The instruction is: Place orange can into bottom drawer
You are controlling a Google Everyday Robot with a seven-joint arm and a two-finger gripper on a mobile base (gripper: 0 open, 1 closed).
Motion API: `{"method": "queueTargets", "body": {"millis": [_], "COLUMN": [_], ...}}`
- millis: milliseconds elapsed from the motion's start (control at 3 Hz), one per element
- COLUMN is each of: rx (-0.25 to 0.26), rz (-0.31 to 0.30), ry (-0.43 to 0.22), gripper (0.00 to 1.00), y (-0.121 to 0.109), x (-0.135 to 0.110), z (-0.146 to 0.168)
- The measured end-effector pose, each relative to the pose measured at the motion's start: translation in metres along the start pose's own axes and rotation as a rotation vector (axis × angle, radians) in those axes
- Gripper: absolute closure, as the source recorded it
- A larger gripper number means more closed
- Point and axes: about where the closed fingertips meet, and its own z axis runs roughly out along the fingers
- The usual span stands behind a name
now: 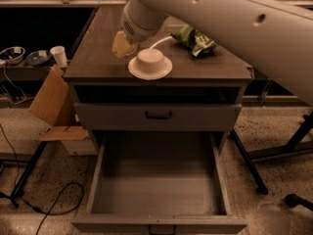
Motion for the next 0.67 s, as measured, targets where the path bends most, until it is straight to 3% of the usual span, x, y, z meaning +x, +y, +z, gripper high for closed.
{"method": "queueTargets", "body": {"millis": [333, 667], "rx": [-0.047, -0.131], "rz": [-0.032, -0.088], "ry": [-0.044, -0.067], "gripper": [1.0, 1.0], "y": [0.023, 0.047], "x": [0.036, 0.077], "z": [-0.022, -0.043]}}
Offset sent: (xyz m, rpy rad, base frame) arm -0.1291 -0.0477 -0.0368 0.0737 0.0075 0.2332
